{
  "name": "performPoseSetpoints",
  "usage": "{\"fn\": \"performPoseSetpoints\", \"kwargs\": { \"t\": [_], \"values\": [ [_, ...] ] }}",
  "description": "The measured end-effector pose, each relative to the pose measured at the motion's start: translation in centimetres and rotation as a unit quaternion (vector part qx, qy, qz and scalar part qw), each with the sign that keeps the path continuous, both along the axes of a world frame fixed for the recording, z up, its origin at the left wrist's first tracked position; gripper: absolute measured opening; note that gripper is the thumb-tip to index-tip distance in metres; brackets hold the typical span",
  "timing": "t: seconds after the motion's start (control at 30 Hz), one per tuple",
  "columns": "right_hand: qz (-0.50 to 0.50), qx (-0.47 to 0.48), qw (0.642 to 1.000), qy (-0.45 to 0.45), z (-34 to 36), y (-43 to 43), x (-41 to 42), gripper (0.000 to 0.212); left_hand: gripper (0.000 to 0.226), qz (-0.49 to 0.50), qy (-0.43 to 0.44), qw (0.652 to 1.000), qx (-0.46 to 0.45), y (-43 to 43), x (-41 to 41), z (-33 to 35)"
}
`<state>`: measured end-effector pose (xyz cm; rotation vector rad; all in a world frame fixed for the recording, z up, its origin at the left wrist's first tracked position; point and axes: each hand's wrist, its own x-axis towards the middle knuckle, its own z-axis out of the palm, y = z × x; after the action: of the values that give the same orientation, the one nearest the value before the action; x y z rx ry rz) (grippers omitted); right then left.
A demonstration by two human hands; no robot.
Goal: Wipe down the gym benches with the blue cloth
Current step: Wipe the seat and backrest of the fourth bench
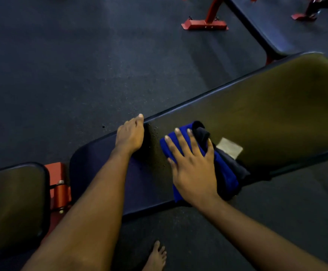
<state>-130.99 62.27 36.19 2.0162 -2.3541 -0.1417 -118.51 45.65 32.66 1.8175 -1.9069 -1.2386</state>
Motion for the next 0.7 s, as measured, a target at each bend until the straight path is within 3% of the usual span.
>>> {"fn": "performPoseSetpoints", "kwargs": {
  "t": [0.17,0.3,0.43,0.6,0.7],
  "values": [
    [-0.035,-0.012,0.999,0.010,-0.9,0.9,1.3,0.059,0.055,-0.013,-0.009,1.000,-0.013,-0.1,0.1,0.1],
    [-0.036,-0.030,0.999,0.016,-1.4,-7.4,1.0,0.053,0.054,-0.044,-0.007,0.999,-0.011,-0.4,0.5,-0.1],
    [-0.053,0.020,0.998,0.024,-1.3,-15.6,1.5,0.052,0.057,-0.063,-0.005,0.998,0.022,-1.0,2.5,-0.5],
    [0.001,-0.020,0.999,0.039,-1.9,-10.3,2.1,0.053,0.053,-0.078,-0.025,0.997,0.006,-0.3,6.1,-2.0],
    [-0.025,-0.026,0.999,0.028,-1.9,-5.0,3.0,0.055,0.053,-0.080,-0.015,0.997,-0.013,-0.5,6.0,-2.2]
  ]
}}
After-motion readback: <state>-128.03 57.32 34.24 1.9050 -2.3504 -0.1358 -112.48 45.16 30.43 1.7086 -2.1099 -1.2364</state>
